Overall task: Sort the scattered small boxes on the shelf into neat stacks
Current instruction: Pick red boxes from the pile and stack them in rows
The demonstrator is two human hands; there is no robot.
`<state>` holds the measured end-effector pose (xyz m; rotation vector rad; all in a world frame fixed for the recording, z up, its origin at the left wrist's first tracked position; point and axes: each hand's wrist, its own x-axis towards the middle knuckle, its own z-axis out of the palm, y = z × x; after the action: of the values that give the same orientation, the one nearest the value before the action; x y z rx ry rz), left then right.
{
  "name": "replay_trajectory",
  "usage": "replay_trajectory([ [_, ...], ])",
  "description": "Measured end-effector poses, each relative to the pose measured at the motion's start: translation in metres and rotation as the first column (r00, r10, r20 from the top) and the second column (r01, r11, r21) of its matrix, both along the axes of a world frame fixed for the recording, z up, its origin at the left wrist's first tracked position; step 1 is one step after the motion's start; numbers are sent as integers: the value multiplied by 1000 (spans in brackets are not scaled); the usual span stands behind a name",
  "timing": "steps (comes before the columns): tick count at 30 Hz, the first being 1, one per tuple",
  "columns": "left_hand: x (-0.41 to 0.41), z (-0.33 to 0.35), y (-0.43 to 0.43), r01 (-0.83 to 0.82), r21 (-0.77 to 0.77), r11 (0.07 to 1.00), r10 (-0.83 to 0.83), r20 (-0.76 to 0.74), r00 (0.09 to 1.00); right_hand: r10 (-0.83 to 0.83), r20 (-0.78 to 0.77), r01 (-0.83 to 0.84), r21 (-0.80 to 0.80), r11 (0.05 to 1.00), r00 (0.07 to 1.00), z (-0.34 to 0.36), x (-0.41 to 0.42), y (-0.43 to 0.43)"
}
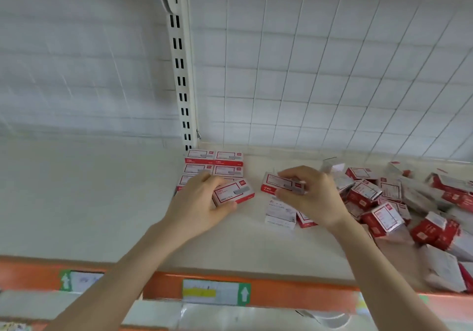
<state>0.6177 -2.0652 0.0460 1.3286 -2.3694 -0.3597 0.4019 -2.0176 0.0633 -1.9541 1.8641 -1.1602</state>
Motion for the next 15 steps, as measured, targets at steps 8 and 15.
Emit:
replay_trajectory([
  [8, 35, -9, -35, 41, -21, 999, -41, 21, 999, -63, -26, 64, 70, 996, 998, -6, 42, -10],
  [15, 41, -9, -69, -52, 12, 999, 51, 91, 995, -49, -79, 60, 143, 988, 996, -12, 58, -21],
])
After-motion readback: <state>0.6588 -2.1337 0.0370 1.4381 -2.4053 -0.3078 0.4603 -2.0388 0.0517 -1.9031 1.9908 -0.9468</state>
